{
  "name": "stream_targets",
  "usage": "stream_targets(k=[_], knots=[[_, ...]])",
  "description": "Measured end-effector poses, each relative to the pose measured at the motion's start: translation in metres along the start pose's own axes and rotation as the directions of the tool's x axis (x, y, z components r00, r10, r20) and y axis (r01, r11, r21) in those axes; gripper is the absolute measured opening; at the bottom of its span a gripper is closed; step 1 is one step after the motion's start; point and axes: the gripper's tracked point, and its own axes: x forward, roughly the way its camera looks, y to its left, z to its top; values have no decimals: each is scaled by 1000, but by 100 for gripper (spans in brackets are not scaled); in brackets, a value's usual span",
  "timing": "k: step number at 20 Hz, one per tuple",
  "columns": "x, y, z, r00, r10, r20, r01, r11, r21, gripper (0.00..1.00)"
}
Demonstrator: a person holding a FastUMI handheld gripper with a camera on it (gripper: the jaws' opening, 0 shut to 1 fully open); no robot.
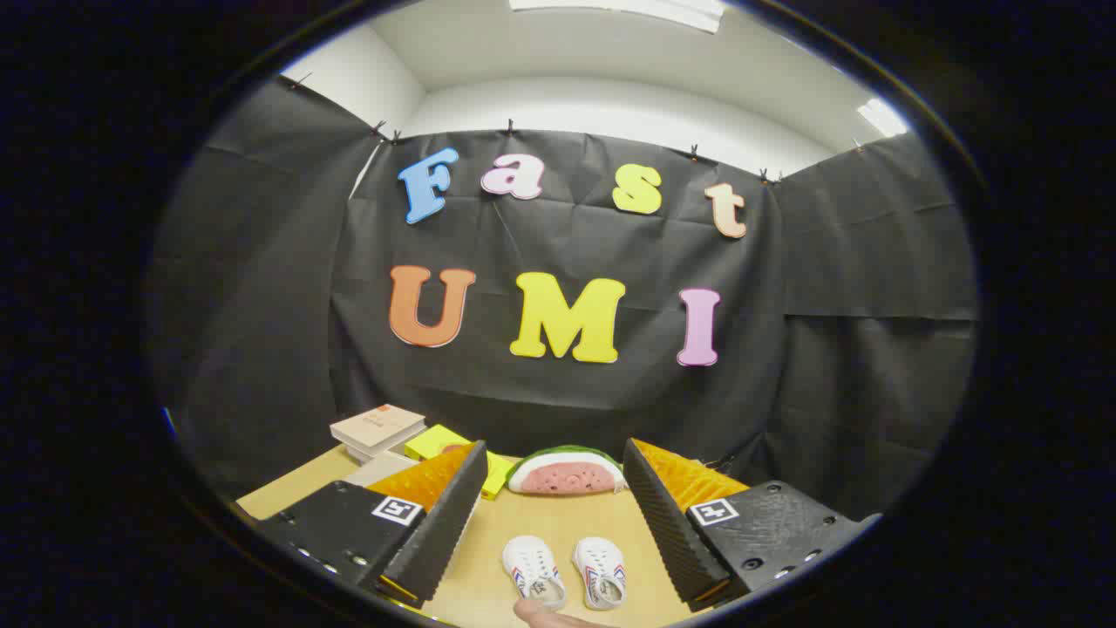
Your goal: Open the storage box then place both shoes into the box .Put the left shoe in first, then the right shoe, with the right side of both shoes facing outward in a uniform manner.
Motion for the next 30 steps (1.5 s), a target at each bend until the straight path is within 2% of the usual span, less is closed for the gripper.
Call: stream_targets(k=[7, 20, 26, 30], knots=[[-9, 8, 8, 999, 52, 14, -52, 999, 13, 95], [6, -28, -16, 998, 49, -50, -48, 999, 20, 95], [42, -22, -53, 974, 155, -162, -144, 986, 79, 95], [77, -5, -85, 927, 271, -257, -236, 959, 159, 95]])
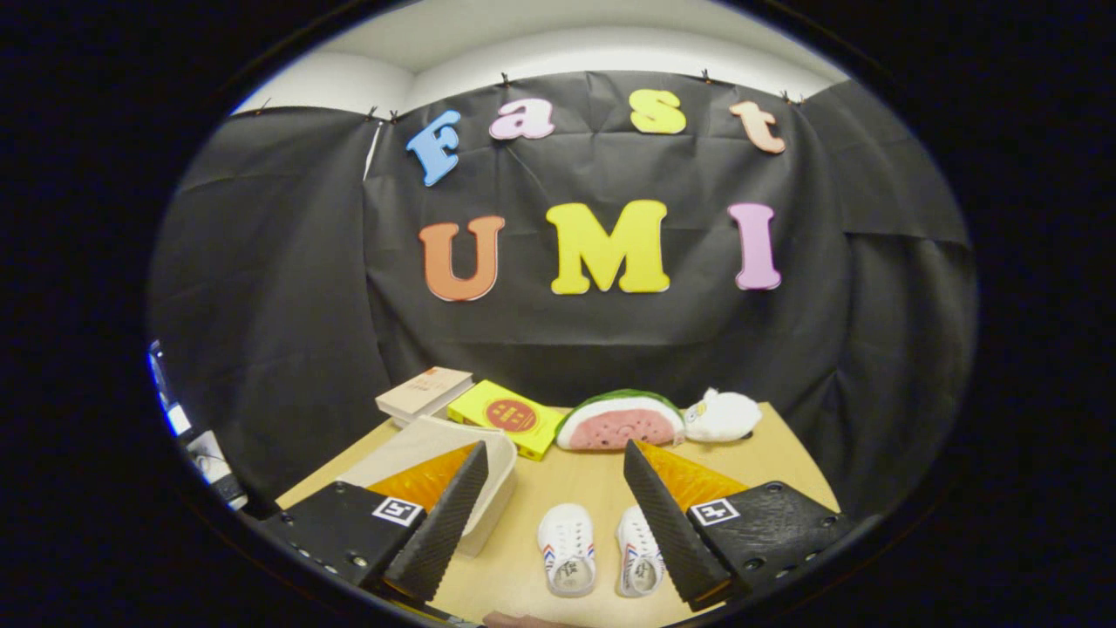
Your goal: Open the storage box then place both shoes into the box .Put the left shoe in first, then the right shoe, with the right side of both shoes facing outward in a uniform manner.
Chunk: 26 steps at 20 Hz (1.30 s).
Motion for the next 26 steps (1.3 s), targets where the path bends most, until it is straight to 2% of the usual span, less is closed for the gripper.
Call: stream_targets(k=[3, 5, 9, 13, 15, 19, 21, 23, 24, 25, 26], knots=[[35, 0, -14, 995, 72, -70, -69, 997, 39, 95], [60, 7, -26, 981, 148, -126, -139, 987, 80, 96], [105, 25, -53, 912, 333, -238, -288, 936, 203, 96], [138, 54, -82, 778, 552, -301, -430, 816, 386, 95], [153, 62, -96, 705, 634, -318, -460, 750, 476, 95], [178, 69, -121, 598, 730, -332, -453, 649, 611, 94], [188, 77, -127, 539, 780, -318, -447, 585, 677, 94], [191, 89, -124, 480, 836, -268, -444, 494, 747, 93], [195, 90, -127, 474, 841, -260, -426, 477, 769, 92], [193, 93, -131, 444, 856, -264, -405, 455, 793, 75], [195, 93, -133, 450, 852, -268, -377, 453, 808, 75]])
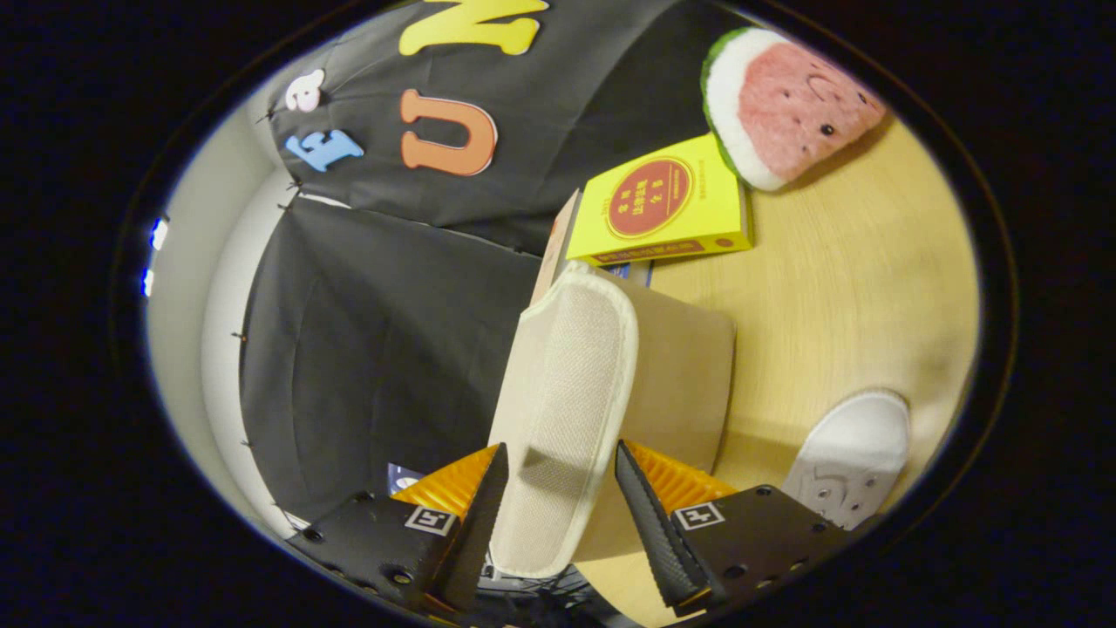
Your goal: Open the storage box then place both shoes into the box .Put the left shoe in first, then the right shoe, with the right side of both shoes facing outward in a uniform manner.
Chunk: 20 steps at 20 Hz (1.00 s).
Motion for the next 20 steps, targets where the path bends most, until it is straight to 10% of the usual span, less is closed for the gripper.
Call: stream_targets(k=[10, 20], knots=[[-22, 17, 0, 999, -4, 52, -1, 995, 100, 1], [-38, 110, -11, 996, -70, 47, 73, 995, -72, 0]])
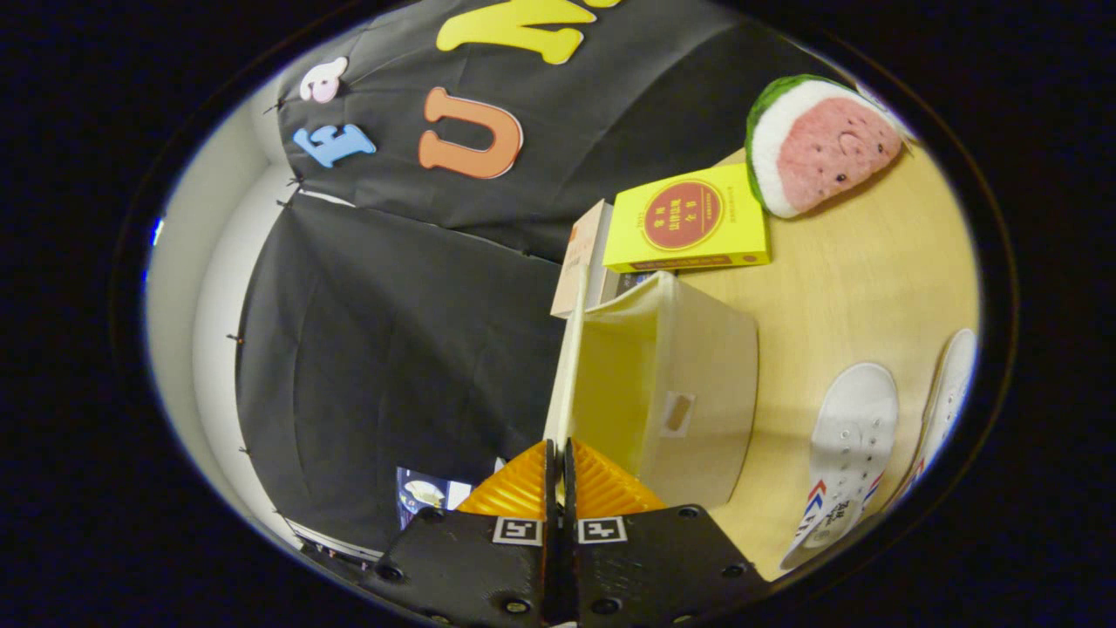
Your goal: Open the storage box then place both shoes into the box .Put the left shoe in first, then the right shoe, with the right side of both shoes facing outward in a uniform manner.
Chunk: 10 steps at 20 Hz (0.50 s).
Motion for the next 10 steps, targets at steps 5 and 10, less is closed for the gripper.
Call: stream_targets(k=[5, 10], knots=[[14, 54, 6, 1000, 3, 24, -2, 999, -45, 0], [48, 105, 11, 1000, 0, 17, 2, 995, -104, 0]])
